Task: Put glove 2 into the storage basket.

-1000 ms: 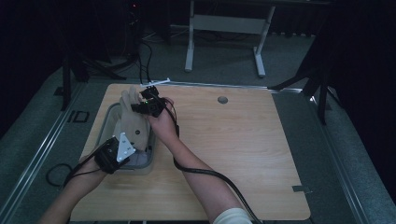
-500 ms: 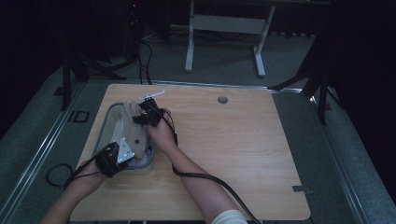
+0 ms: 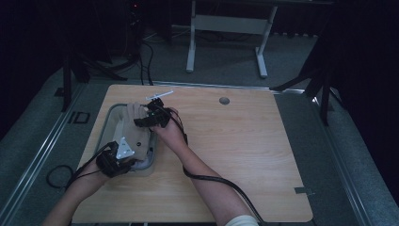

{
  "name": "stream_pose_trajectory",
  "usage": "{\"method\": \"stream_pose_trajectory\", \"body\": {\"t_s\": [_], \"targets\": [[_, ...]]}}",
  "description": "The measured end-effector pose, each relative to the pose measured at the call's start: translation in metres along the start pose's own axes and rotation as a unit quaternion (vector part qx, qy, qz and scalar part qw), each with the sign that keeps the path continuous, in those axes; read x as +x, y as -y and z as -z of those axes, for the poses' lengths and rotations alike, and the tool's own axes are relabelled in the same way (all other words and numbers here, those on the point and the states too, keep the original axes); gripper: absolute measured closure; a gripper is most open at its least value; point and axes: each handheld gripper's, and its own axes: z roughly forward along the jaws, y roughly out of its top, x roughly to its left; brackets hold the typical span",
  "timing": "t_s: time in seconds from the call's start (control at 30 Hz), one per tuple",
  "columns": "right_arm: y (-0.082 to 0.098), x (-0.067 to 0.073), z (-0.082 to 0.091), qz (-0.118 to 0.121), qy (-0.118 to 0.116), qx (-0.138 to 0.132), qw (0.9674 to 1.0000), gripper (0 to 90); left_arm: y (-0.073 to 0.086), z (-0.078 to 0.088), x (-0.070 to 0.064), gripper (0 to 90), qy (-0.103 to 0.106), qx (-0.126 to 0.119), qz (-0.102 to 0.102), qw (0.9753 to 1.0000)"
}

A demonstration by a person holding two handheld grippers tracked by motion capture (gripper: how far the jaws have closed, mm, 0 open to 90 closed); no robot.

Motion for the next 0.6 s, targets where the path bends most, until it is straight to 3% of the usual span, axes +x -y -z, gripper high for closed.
{"method": "stream_pose_trajectory", "body": {"t_s": [0.07,0.27,0.33,0.43,0.6], "targets": [[0.0,0.003,0.006,0.015,-0.003,-0.001,0.9999,20.7,0.0,0.006,0.0,52.9,-0.008,-0.009,0.007,0.9999],[0.001,0.005,0.019,0.029,-0.014,-0.007,0.9995,17.6,-0.002,0.025,0.0,38.7,-0.027,-0.029,0.022,0.999],[0.005,0.006,0.028,0.03,-0.024,-0.016,0.9992,17.7,-0.006,0.03,0.003,36.8,-0.029,-0.056,0.054,0.9965],[0.009,0.007,0.036,0.044,-0.02,-0.014,0.9987,17.8,-0.011,0.03,0.003,24.5,-0.03,-0.07,0.064,0.9951],[0.02,0.004,0.046,0.046,-0.021,-0.015,0.9986,17.8,-0.02,0.025,-0.001,22.5,-0.027,-0.079,0.072,0.9939]]}}
